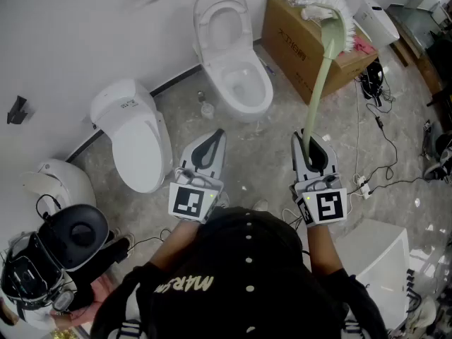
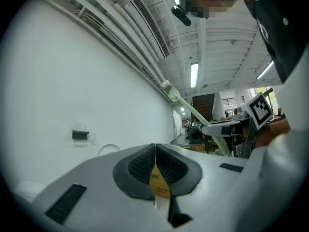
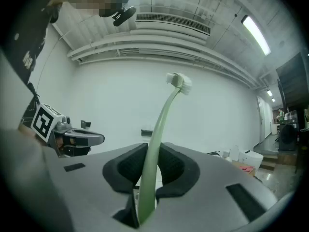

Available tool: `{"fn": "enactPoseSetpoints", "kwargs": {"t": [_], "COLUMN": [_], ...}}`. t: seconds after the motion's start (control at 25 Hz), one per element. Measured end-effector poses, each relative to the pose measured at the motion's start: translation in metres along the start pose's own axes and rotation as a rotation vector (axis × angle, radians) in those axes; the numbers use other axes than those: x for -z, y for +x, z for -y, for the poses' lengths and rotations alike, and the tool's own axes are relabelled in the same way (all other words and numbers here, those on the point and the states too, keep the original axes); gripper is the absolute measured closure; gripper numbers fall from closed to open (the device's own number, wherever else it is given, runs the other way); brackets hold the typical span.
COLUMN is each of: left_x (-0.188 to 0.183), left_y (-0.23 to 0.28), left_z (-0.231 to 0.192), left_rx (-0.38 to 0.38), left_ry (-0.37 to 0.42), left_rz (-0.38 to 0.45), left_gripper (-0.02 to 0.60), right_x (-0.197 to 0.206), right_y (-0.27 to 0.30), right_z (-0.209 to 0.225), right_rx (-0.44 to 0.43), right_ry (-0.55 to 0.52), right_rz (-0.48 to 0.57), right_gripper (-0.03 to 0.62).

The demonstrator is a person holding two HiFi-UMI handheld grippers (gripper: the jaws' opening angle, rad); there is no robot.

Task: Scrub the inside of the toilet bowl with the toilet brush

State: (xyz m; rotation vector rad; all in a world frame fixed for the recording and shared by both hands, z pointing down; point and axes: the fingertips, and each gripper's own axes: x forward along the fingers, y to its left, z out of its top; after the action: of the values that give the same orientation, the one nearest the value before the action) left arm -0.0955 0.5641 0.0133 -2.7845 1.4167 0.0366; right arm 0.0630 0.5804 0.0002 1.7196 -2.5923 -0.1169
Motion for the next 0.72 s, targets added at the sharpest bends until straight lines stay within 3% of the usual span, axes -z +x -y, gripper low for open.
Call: {"fn": "enactPoseSetpoints", "kwargs": {"t": [0.72], "left_x": [-0.003], "left_y": [-0.012], "left_z": [-0.028], "left_rx": [0.011], "left_ry": [-0.022], "left_rz": [0.013], "left_gripper": [0.557], "right_x": [-0.006], "right_y": [0.019], "right_z": [-0.021], "right_rx": [0.017], "right_ry": [0.033], "right_rz": [0.027], "right_gripper": [0.516]}}
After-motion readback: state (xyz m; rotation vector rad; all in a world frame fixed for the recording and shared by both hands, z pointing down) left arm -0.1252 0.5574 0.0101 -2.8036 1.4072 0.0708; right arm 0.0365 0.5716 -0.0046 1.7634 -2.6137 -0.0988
